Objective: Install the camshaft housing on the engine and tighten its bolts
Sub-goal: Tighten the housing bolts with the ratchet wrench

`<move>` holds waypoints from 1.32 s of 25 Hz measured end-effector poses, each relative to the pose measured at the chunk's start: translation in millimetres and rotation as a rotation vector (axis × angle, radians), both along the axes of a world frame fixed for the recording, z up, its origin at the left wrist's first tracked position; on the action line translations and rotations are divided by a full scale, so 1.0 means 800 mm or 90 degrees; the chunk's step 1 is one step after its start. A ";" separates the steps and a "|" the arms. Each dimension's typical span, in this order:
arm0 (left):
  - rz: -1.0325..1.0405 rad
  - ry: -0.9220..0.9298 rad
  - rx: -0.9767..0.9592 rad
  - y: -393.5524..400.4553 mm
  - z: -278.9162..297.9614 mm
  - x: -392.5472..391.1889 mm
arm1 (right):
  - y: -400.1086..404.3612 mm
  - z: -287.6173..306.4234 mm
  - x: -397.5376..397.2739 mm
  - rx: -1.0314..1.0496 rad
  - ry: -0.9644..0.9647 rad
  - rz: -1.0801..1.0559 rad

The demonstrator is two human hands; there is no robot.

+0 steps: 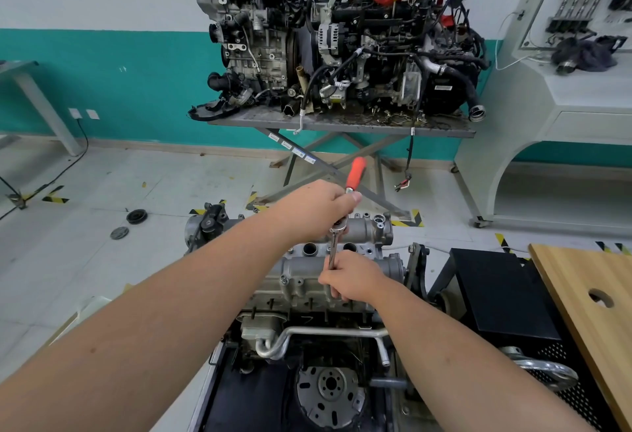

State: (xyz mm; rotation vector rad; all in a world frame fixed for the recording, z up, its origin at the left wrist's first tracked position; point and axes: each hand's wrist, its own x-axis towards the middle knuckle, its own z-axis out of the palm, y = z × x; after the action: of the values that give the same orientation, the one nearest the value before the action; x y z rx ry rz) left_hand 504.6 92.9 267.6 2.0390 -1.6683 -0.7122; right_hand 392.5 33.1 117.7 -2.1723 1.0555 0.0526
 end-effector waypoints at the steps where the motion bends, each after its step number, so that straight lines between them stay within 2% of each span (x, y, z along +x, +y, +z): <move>1: -0.037 -0.033 -0.002 0.003 0.002 0.001 | 0.000 0.000 0.001 -0.007 0.008 0.001; 4: -0.126 -0.067 -0.010 0.008 0.007 -0.001 | 0.001 0.002 0.003 -0.010 0.016 -0.004; 5: -0.161 -0.118 -0.023 0.007 0.008 -0.004 | 0.001 0.002 0.002 -0.013 0.012 -0.005; 7: -0.246 -0.295 -0.072 0.006 0.003 -0.009 | 0.002 0.001 0.001 -0.006 0.005 -0.014; 9: -0.296 -0.466 -0.190 0.008 -0.018 -0.011 | 0.002 0.002 0.000 0.039 -0.022 -0.035; 11: -0.236 -0.492 -0.319 0.014 -0.042 -0.009 | 0.004 0.005 -0.002 0.067 -0.054 -0.047; 15: 0.012 -0.264 -0.450 0.015 -0.082 -0.002 | 0.004 0.003 0.000 0.066 -0.056 -0.028; 18: 0.061 0.068 -0.447 0.015 -0.096 -0.016 | 0.006 0.002 0.000 0.049 -0.103 -0.054; 20: 0.112 0.317 -0.402 0.011 -0.096 -0.035 | 0.002 -0.004 0.002 0.002 -0.063 -0.010; 22: 0.266 0.633 -0.300 0.002 -0.086 -0.041 | 0.000 -0.007 0.002 0.024 -0.015 -0.018; 23: 0.306 0.750 -0.250 0.001 -0.082 -0.036 | 0.000 -0.008 0.002 0.029 -0.012 -0.020; 24: 0.320 0.817 -0.211 0.001 -0.080 -0.028 | -0.002 -0.010 0.002 0.032 -0.010 -0.033; 25: 0.325 0.835 -0.172 0.001 -0.076 -0.019 | -0.002 -0.008 0.003 0.032 -0.014 -0.040; 26: 0.320 0.813 -0.137 0.000 -0.070 -0.010 | -0.001 -0.007 0.003 0.030 -0.011 -0.038; 28: 0.276 0.689 -0.074 0.000 -0.057 -0.002 | 0.000 -0.004 0.002 0.034 -0.017 -0.033; 33: 0.066 0.232 0.022 0.001 -0.015 -0.011 | 0.001 -0.001 0.001 0.021 -0.016 -0.024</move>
State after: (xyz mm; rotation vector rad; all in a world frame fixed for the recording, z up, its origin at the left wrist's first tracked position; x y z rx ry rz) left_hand 496.1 93.3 255.4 1.8650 -1.3439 -1.0111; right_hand 392.9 33.6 116.5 -2.1174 1.0748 0.0255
